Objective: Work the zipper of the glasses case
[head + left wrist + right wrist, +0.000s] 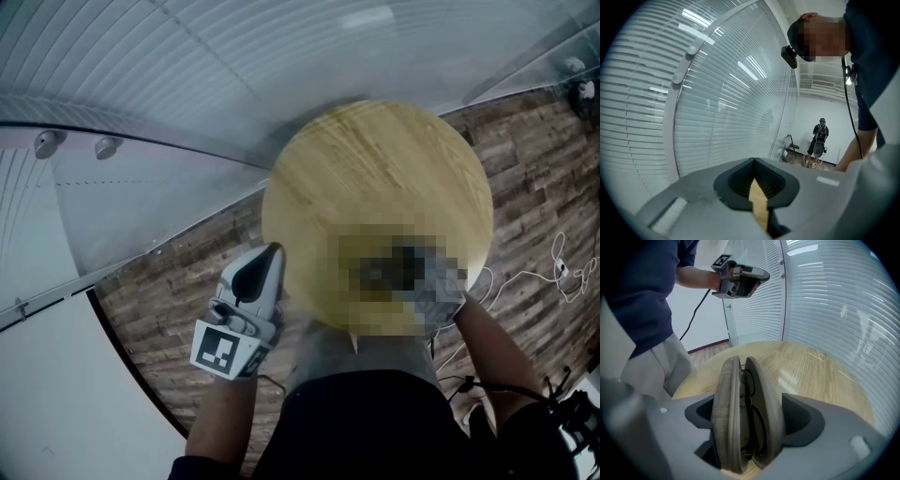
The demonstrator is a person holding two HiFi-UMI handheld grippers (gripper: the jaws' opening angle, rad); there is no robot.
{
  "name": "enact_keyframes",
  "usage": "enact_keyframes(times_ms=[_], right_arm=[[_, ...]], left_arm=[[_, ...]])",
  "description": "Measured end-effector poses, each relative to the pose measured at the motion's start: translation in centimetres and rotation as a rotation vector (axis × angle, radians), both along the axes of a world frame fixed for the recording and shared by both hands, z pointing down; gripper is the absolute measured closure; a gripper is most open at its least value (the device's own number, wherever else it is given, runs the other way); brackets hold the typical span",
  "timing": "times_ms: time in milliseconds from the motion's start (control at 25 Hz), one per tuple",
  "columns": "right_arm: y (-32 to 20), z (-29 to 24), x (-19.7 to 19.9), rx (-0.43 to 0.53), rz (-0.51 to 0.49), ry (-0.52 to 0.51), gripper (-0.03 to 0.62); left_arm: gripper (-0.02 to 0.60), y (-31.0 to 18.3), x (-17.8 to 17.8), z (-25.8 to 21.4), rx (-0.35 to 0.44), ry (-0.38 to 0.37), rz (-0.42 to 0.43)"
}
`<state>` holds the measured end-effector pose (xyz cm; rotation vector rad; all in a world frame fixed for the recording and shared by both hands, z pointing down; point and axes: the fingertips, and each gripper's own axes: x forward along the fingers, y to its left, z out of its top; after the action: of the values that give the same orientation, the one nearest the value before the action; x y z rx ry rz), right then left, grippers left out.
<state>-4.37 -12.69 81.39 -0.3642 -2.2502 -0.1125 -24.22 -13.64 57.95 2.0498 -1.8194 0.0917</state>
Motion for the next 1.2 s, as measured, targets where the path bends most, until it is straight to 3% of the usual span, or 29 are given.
enact_keyframes(times_ms=[440, 720, 960, 1200], right_arm=[[0.2, 1.0, -0.5, 0.008, -0.037, 0.03, 0.207], [0.0, 1.4, -0.4, 0.026, -0.046, 0.1, 0.249], [0.1, 1.0, -0.2, -0.003, 0.014, 0.095, 0.282], [0.2, -3.4, -0.8, -0.023, 0.146, -0.037, 0.286]], left_arm=[[0.58, 1.1, -0.1, 0.8, -0.001, 0.007, -0.008], [0.58, 1.9, -0.5, 0.1, -0.001, 0.001, -0.035], [0.58, 3.1, -0.1, -1.3, 0.014, -0.006, -0.049], [0.58, 4.5, 0.1, -2.4, 0.031, 0.018, -0.03]])
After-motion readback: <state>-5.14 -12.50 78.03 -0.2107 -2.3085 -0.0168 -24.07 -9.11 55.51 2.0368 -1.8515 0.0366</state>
